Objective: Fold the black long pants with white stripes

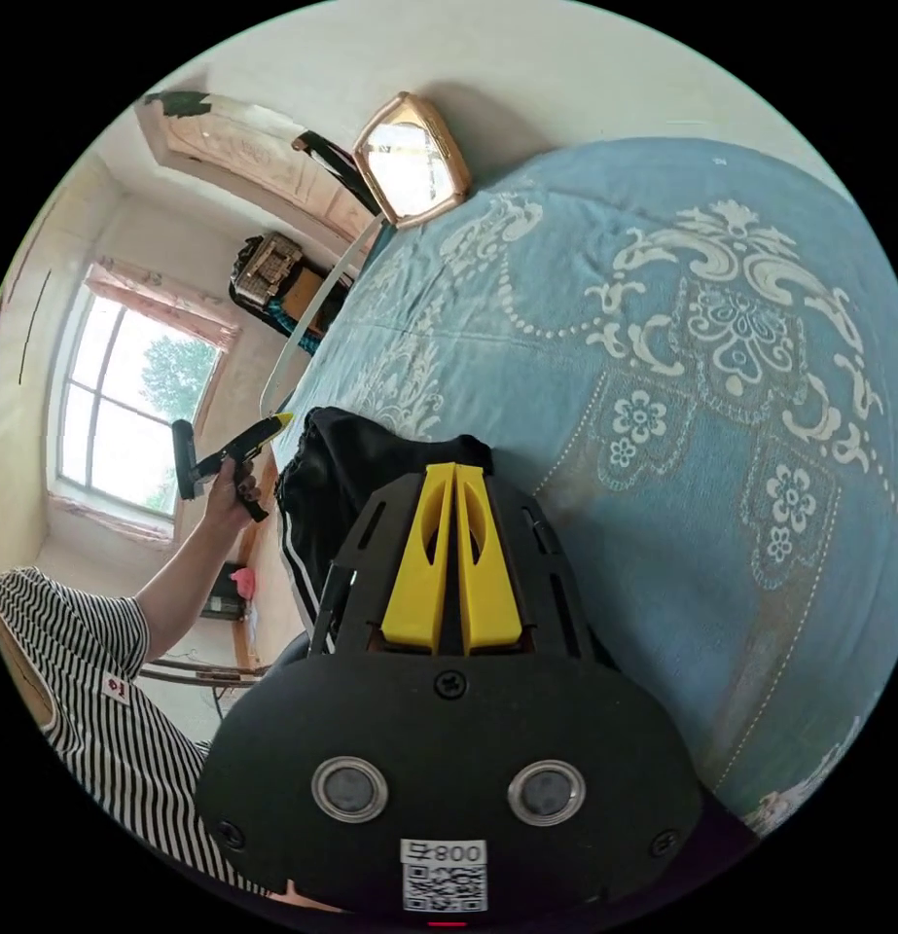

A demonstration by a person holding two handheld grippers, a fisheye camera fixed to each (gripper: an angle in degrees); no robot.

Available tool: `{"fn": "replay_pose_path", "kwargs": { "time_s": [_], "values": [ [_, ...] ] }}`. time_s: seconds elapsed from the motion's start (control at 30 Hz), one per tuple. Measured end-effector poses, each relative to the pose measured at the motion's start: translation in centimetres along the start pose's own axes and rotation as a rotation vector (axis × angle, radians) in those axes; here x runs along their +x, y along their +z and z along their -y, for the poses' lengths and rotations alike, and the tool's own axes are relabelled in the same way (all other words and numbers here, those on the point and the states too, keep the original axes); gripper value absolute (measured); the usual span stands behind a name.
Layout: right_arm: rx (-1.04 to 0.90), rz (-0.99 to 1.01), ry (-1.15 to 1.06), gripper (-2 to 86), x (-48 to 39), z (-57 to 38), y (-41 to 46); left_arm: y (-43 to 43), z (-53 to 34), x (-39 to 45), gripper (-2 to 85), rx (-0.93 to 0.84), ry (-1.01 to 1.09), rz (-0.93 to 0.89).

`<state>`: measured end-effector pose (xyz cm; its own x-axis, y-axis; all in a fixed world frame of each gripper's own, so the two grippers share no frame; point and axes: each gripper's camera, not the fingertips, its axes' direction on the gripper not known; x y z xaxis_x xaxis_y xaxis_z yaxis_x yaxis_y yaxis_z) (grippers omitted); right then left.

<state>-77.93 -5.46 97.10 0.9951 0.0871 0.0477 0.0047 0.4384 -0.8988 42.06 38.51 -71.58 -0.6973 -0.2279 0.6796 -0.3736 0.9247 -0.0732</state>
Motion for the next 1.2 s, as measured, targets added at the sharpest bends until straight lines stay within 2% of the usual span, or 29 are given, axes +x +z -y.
{"fn": "replay_pose_path", "kwargs": {
  "time_s": [0.13,0.23,0.3,0.53,0.63,0.73,0.83,0.9,0.97,1.1,1.2],
  "values": [
    [-0.016,-0.054,-0.065,0.0,-1.5,-0.4,1.8,-1.2,-1.6,2.7,1.8,0.035,0.028,-0.051],
    [-0.076,-0.176,-0.088,0.0,-1.6,-0.4,4.7,0.0,-2.8,4.2,0.9,-0.041,0.026,-0.105],
    [-0.085,-0.158,-0.085,0.1,-1.5,-0.9,5.8,1.5,-3.4,4.8,0.6,-0.145,0.021,-0.097],
    [-0.063,-0.161,-0.126,0.1,-3.3,-4.0,4.7,-1.5,-4.4,8.9,0.2,-0.124,0.009,-0.246],
    [-0.074,-0.124,-0.168,0.1,-5.2,-8.1,3.6,-2.5,-6.4,12.1,0.1,-0.184,0.04,-0.326],
    [-0.178,-0.122,-0.188,0.1,-7.0,-13.9,4.6,-2.2,-8.4,15.1,0.1,-0.27,0.031,-0.383],
    [-0.335,-0.212,-0.187,0.1,-7.7,-19.4,7.2,-1.2,-9.3,18.4,0.2,-0.357,0.077,-0.31],
    [-0.4,-0.296,-0.21,0.1,-7.7,-22.9,9.5,-1.5,-8.9,20.2,0.2,-0.353,0.089,-0.3],
    [-0.355,-0.328,-0.234,0.1,-7.9,-24.4,10.0,-2.5,-8.2,23.3,0.2,-0.36,0.111,-0.26],
    [-0.412,-0.387,-0.255,0.1,-8.4,-26.6,11.4,-4.5,-7.8,29.3,0.2,-0.332,0.22,-0.327],
    [-0.357,-0.428,-0.269,0.1,-8.8,-29.8,10.7,-4.4,-8.3,34.8,0.2,-0.378,0.313,-0.32]
  ]
}}
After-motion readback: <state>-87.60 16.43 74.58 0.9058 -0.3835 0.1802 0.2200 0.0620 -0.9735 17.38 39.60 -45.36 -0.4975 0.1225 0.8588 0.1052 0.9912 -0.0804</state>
